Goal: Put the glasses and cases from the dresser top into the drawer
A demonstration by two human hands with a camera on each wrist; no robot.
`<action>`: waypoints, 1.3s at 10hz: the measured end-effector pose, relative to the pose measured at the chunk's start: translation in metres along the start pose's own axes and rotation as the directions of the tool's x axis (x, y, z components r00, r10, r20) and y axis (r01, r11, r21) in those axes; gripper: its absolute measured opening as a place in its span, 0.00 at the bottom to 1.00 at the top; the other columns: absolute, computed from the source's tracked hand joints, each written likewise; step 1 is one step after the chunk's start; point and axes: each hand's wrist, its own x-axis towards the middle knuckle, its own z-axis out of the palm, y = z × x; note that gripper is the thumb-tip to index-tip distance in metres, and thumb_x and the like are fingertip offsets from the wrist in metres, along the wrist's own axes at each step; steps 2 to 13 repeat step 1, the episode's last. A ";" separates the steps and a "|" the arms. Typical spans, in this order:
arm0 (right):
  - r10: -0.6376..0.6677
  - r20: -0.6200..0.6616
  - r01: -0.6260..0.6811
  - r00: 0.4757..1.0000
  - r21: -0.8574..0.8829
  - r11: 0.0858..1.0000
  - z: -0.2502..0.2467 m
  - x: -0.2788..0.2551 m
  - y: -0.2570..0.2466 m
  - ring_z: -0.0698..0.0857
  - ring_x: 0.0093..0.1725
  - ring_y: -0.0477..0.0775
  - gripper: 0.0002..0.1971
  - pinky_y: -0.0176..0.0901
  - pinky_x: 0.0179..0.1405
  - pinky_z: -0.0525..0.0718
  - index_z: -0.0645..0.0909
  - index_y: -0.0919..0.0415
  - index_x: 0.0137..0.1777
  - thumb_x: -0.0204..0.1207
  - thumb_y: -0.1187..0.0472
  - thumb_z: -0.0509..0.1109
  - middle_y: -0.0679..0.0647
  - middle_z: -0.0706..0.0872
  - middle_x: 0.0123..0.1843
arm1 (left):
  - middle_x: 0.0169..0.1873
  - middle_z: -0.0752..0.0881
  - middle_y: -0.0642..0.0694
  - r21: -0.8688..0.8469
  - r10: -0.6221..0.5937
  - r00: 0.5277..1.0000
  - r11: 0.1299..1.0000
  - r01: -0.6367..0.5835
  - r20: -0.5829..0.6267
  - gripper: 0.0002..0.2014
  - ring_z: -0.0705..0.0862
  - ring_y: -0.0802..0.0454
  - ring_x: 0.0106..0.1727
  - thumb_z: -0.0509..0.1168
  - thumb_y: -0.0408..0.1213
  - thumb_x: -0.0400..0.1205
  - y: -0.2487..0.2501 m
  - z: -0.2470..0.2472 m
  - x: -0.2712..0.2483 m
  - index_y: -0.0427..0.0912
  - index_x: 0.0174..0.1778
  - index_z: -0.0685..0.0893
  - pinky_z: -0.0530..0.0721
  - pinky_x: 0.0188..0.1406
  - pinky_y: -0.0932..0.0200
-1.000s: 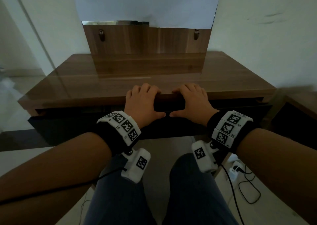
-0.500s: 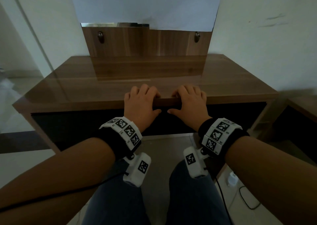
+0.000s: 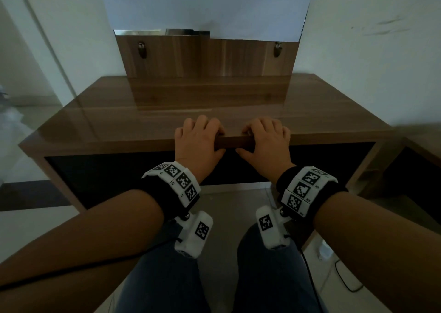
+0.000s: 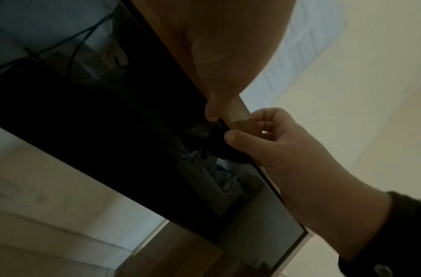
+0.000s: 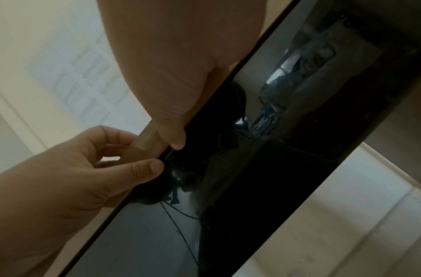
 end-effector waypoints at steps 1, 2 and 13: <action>0.031 0.046 -0.032 0.998 0.024 0.999 -0.006 0.002 -0.001 0.73 0.65 0.56 0.21 0.54 0.65 0.64 0.77 0.47 0.55 0.65 0.41 0.74 0.48 0.78 0.60 | 0.54 0.77 0.52 -0.006 -0.017 1.000 1.000 0.017 0.021 0.19 0.74 0.46 0.57 0.70 0.58 0.70 0.000 -0.004 0.001 0.56 0.53 0.77 0.71 0.56 0.49; 0.031 0.046 -0.032 0.998 0.024 0.999 -0.006 0.002 -0.001 0.73 0.65 0.56 0.21 0.54 0.65 0.64 0.77 0.47 0.55 0.65 0.41 0.74 0.48 0.78 0.60 | 0.54 0.77 0.52 -0.006 -0.017 1.000 1.000 0.017 0.021 0.19 0.74 0.46 0.57 0.70 0.58 0.70 0.000 -0.004 0.001 0.56 0.53 0.77 0.71 0.56 0.49; 0.031 0.046 -0.032 0.998 0.024 0.999 -0.006 0.002 -0.001 0.73 0.65 0.56 0.21 0.54 0.65 0.64 0.77 0.47 0.55 0.65 0.41 0.74 0.48 0.78 0.60 | 0.54 0.77 0.52 -0.006 -0.017 1.000 1.000 0.017 0.021 0.19 0.74 0.46 0.57 0.70 0.58 0.70 0.000 -0.004 0.001 0.56 0.53 0.77 0.71 0.56 0.49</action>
